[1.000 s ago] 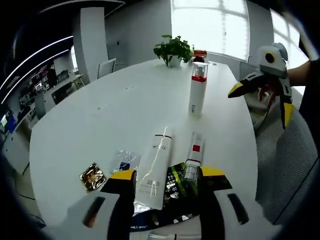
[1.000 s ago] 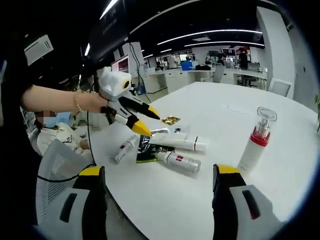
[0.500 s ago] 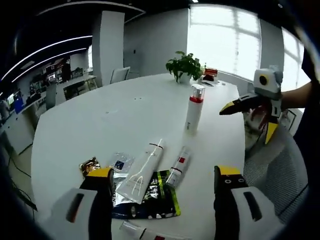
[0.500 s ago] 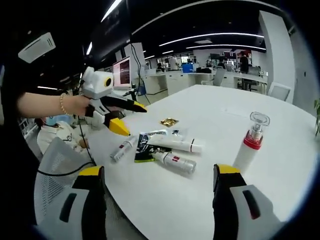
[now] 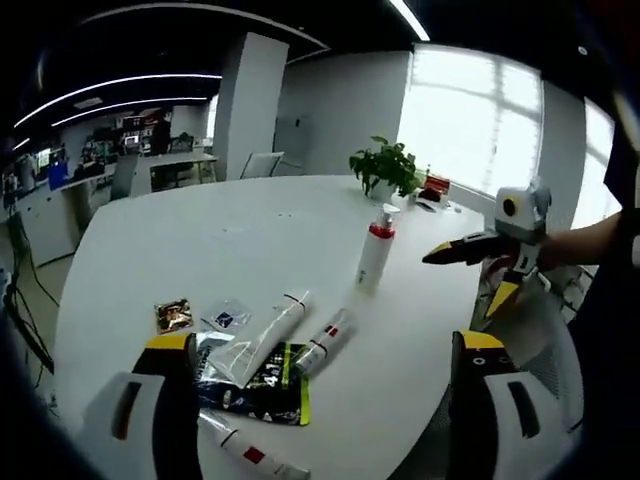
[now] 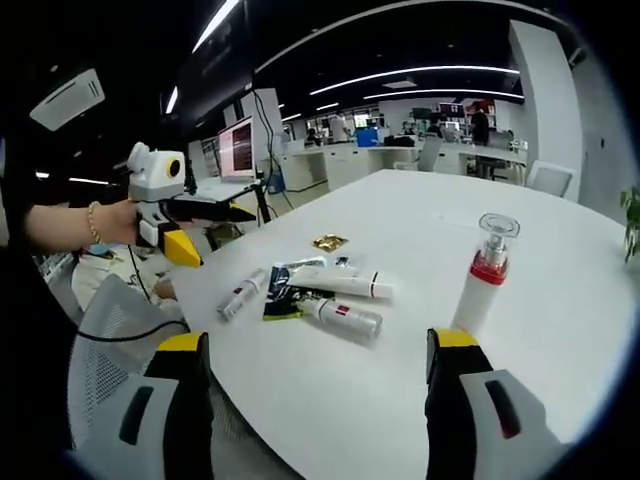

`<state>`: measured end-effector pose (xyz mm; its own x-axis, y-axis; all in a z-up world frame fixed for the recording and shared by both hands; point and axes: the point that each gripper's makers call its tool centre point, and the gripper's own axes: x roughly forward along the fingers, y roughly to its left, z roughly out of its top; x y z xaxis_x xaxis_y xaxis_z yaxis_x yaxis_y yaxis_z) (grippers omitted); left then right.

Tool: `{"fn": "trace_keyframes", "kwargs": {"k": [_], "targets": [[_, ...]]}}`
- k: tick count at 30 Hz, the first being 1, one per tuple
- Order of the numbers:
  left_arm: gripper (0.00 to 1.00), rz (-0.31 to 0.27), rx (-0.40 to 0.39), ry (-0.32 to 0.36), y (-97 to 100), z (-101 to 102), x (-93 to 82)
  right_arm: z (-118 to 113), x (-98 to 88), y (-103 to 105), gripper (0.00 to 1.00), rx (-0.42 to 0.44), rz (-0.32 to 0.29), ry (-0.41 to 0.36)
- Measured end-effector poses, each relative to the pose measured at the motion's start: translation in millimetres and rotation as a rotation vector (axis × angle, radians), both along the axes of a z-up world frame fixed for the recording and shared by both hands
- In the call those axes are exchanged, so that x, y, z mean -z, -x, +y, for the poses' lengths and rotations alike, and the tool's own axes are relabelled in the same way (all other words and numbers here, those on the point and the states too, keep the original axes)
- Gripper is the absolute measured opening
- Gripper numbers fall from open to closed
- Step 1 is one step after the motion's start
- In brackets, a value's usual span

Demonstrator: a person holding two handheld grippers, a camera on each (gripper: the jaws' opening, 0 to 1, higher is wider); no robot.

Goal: Arrange the skincare products in the storage area until every visible bottle or jar stands upright without overlapping.

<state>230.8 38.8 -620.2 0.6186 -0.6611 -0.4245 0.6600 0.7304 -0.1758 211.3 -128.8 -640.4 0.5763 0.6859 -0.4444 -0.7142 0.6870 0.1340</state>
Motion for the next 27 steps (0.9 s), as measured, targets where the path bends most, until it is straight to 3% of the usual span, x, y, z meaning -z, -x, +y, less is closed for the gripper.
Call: {"fn": "trace_keyframes", "kwargs": {"k": [12,27], "targets": [[0.99,0.0,-0.073,0.013,24.7,7.8,4.6,-6.3,2.4,4.7,0.89,0.025,0.005,-0.003],[0.97,-0.003,-0.123,0.01,35.7,18.4,16.9,-11.5,1.0,3.9,0.88,0.036,0.002,0.018]]}}
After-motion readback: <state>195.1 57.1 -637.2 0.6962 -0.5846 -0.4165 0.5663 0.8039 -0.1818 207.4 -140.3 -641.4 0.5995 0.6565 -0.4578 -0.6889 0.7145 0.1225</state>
